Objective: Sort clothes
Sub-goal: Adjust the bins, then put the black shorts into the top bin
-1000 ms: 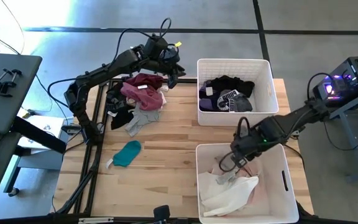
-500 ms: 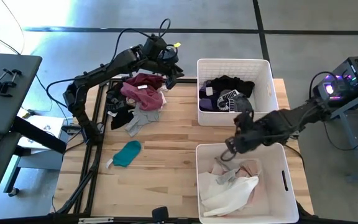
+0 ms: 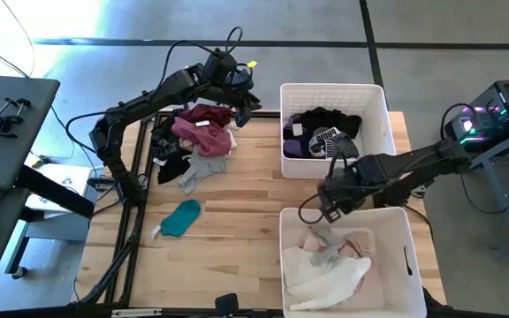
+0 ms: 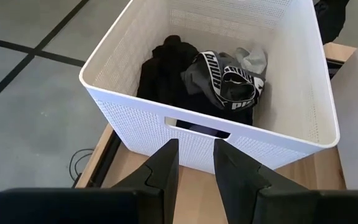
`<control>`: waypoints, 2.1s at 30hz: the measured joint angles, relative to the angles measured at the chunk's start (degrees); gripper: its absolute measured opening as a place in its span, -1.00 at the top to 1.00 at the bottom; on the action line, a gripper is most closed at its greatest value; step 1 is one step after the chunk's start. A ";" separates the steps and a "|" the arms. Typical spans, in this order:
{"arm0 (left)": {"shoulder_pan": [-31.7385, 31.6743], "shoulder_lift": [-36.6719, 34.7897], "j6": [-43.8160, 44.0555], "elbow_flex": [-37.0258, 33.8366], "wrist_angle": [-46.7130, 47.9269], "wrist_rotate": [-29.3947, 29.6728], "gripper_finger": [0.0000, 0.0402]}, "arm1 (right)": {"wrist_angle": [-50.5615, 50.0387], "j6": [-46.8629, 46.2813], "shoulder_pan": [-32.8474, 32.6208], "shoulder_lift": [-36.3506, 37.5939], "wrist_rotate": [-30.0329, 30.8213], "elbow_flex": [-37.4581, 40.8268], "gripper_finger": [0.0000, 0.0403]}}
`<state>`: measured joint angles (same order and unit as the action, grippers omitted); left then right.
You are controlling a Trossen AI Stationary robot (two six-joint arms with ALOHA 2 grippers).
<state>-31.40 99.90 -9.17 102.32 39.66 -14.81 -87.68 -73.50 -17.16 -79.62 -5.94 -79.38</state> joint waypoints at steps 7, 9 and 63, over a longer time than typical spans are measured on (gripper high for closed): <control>0.00 0.00 -0.02 0.00 0.23 0.00 0.55 | -1.45 -5.56 -1.87 1.70 10.08 -3.68 1.00; 0.00 0.00 -0.02 0.00 0.21 -0.02 0.55 | -2.00 -6.69 -2.15 1.91 14.08 -5.60 1.00; 19.26 -43.48 18.92 -34.87 -0.33 13.76 0.55 | 59.52 46.71 3.77 -12.26 27.29 -9.78 0.02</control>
<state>-12.14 56.42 9.75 67.45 39.32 -1.04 -28.16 -26.78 -13.39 -91.88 21.35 -89.17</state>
